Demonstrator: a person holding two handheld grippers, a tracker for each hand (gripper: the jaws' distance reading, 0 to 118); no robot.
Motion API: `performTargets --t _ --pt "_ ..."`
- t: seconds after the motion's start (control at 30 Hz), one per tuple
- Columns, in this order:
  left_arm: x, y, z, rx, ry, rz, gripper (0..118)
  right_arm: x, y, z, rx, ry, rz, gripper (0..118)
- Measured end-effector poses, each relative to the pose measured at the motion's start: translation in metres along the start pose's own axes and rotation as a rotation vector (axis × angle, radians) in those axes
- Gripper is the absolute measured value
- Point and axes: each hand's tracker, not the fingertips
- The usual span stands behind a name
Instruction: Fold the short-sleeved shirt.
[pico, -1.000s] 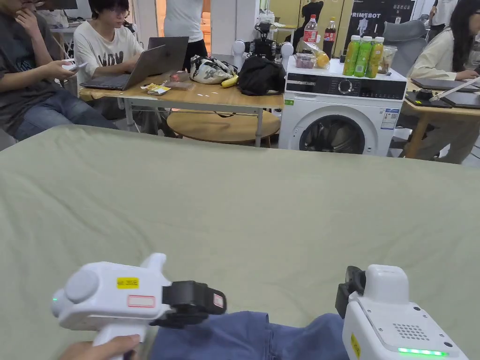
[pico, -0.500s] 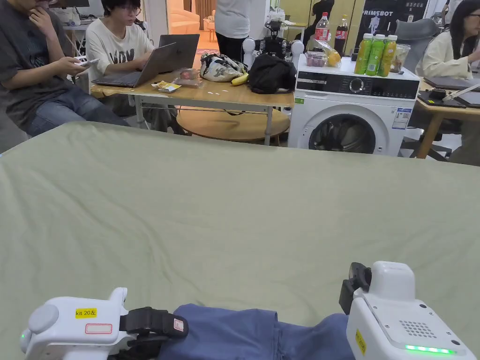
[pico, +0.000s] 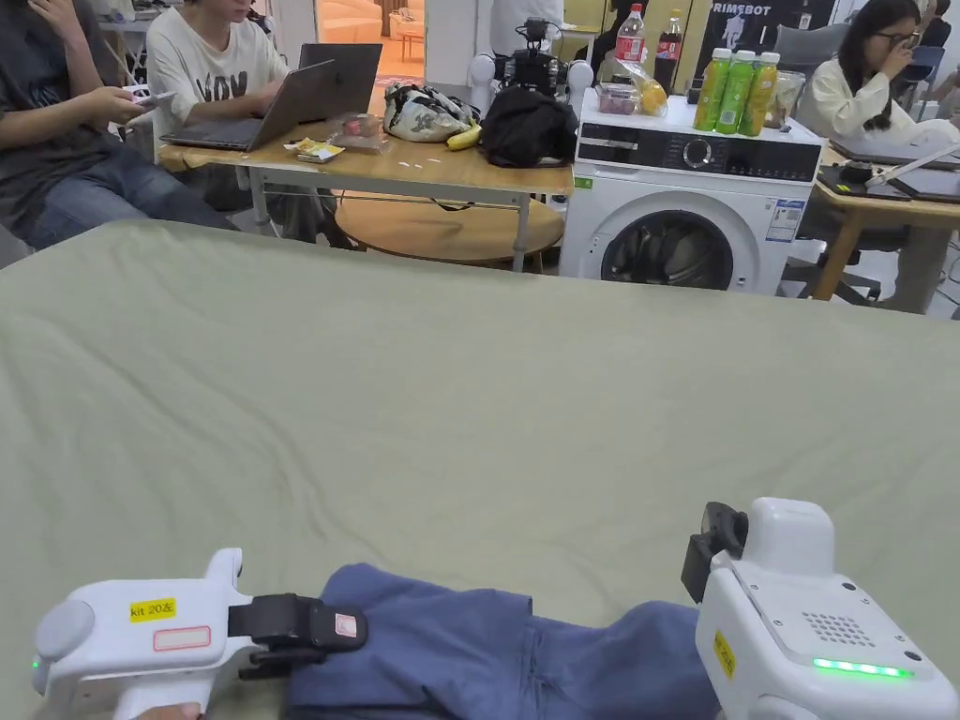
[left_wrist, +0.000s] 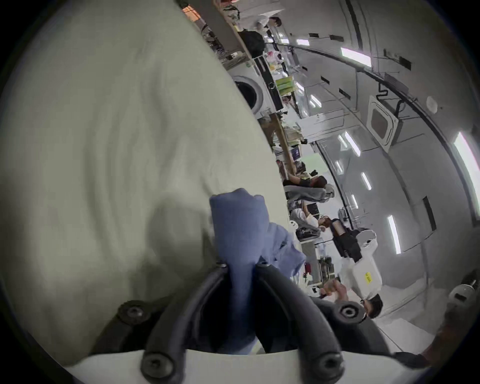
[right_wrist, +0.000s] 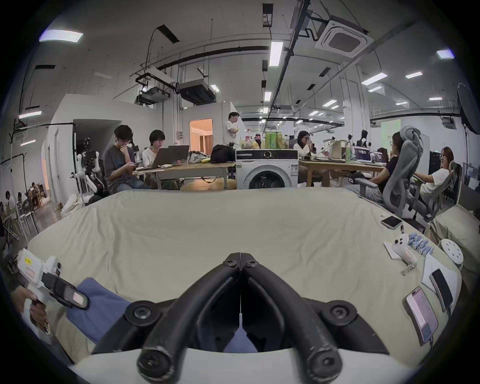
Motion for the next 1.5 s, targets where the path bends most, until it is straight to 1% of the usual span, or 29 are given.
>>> performTargets --t 0.23,0.37,0.4,0.53,0.6,0.73,0.93,1.07,1.33,1.4,1.5 --pt "0.054 0.013 0.054 0.066 0.066 -0.09 5 -0.004 0.005 -0.002 0.028 -0.015 0.047 0" --pt "0.091 0.01 0.081 0.106 0.158 -0.103 5 -0.01 0.004 -0.004 0.038 -0.008 0.069 0" --pt "0.099 0.009 0.084 0.116 0.201 -0.12 5 -0.011 0.004 -0.005 0.039 -0.007 0.075 0" --pt "0.126 0.006 0.078 0.104 0.281 -0.146 5 -0.016 0.0 -0.007 0.039 -0.002 0.086 0" --pt "0.133 0.01 0.071 0.1 0.277 -0.146 5 -0.016 -0.001 -0.007 0.032 0.006 0.079 0" --pt "0.161 0.009 0.043 0.063 0.284 -0.175 5 -0.012 -0.003 -0.004 0.027 0.006 0.072 0" --pt "0.201 0.003 -0.023 -0.043 0.293 -0.223 5 0.002 -0.001 0.003 0.028 -0.013 0.061 0" --pt "0.216 -0.005 -0.08 -0.14 0.365 -0.28 5 0.01 -0.002 0.007 0.024 -0.03 0.059 0" --pt "0.211 -0.016 -0.182 -0.249 0.465 -0.285 5 0.026 -0.008 0.013 0.001 -0.062 0.05 0" --pt "0.208 -0.023 -0.2 -0.266 0.5 -0.29 5 0.029 -0.01 0.015 -0.003 -0.068 0.049 0" --pt "0.203 -0.03 -0.216 -0.283 0.515 -0.28 5 0.034 -0.011 0.015 -0.01 -0.078 0.044 0"
